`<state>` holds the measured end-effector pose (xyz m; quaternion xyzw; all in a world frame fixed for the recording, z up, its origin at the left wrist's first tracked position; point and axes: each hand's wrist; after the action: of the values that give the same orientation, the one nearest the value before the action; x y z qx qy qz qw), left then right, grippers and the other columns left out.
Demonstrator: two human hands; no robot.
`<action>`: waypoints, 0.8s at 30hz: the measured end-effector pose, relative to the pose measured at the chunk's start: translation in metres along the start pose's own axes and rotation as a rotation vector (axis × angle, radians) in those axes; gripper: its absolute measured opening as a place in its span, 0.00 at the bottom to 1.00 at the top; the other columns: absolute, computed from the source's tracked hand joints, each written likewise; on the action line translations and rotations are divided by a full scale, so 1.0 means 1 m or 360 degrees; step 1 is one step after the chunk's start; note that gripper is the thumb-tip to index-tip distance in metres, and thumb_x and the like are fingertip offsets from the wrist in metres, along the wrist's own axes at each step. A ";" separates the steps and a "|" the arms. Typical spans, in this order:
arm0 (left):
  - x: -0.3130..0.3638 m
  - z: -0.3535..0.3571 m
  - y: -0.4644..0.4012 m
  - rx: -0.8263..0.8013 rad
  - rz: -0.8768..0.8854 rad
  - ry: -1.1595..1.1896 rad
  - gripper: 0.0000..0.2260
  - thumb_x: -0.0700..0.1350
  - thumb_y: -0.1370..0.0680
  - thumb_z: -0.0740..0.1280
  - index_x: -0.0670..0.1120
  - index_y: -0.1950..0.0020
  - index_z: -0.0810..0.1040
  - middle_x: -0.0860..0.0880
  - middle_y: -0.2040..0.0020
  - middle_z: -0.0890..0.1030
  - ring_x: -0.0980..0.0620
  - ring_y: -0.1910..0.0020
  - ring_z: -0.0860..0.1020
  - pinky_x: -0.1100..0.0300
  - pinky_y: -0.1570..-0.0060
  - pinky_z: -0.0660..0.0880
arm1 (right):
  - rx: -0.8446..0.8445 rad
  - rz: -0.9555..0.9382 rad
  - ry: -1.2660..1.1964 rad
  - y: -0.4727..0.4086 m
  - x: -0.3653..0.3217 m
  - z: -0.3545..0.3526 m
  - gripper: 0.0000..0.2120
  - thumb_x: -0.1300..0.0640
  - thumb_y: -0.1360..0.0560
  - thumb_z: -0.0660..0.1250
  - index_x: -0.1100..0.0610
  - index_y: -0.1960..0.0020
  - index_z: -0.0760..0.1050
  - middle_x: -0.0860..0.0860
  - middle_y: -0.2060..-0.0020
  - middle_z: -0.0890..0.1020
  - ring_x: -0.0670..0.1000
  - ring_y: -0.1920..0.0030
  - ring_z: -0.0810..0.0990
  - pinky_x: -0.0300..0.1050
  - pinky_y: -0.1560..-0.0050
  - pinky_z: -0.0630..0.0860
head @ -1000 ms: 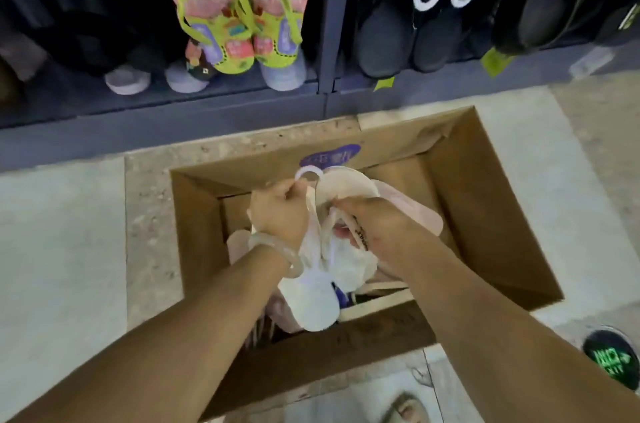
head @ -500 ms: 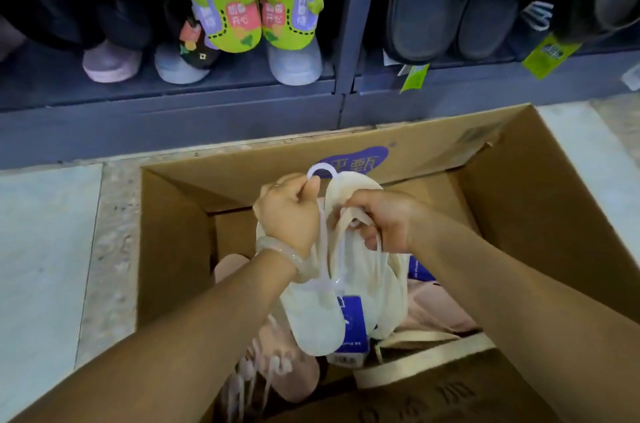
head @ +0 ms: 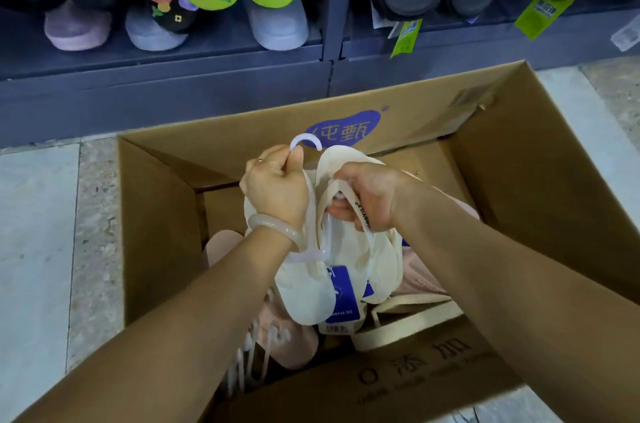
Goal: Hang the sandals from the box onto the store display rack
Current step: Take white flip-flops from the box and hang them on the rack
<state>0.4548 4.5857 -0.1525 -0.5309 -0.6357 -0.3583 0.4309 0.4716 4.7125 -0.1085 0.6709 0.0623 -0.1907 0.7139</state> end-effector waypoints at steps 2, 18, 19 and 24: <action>-0.001 0.002 0.000 0.0004 0.0019 0.0007 0.14 0.48 0.26 0.62 0.41 0.60 0.82 0.43 0.59 0.82 0.38 0.55 0.77 0.40 0.48 0.74 | 0.0011 -0.0026 -0.0141 0.001 0.000 0.001 0.09 0.58 0.26 0.61 0.60 0.64 0.73 0.51 0.72 0.72 0.49 0.68 0.76 0.31 0.80 0.70; -0.013 0.005 -0.007 -0.0062 -0.0007 -0.0015 0.13 0.46 0.25 0.64 0.38 0.61 0.81 0.46 0.55 0.84 0.42 0.51 0.79 0.46 0.47 0.75 | -0.0115 -0.0112 -0.0351 0.004 0.008 -0.001 0.03 0.67 0.26 0.63 0.65 0.57 0.75 0.56 0.64 0.77 0.49 0.79 0.78 0.34 0.76 0.74; -0.013 0.005 -0.008 -0.0066 0.0000 -0.0021 0.12 0.45 0.25 0.64 0.38 0.61 0.81 0.46 0.55 0.84 0.42 0.51 0.79 0.46 0.47 0.75 | -0.0121 -0.0109 -0.0357 0.004 0.008 -0.001 0.03 0.66 0.26 0.63 0.65 0.57 0.75 0.56 0.64 0.78 0.49 0.79 0.78 0.34 0.76 0.74; -0.009 0.004 -0.009 -0.0135 0.0105 -0.0152 0.16 0.47 0.25 0.62 0.40 0.71 0.71 0.47 0.65 0.78 0.41 0.59 0.77 0.46 0.51 0.74 | -0.0116 -0.0148 -0.0336 0.004 0.009 -0.001 0.03 0.66 0.26 0.63 0.64 0.56 0.75 0.54 0.65 0.79 0.48 0.73 0.79 0.35 0.72 0.77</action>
<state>0.4461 4.5839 -0.1624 -0.5858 -0.6220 -0.3447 0.3887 0.4813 4.7121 -0.1076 0.6172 0.0248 -0.2908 0.7307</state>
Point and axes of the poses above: each hand's wrist, its own y-axis away from the middle knuckle, its own z-axis out of the palm, x = y × z
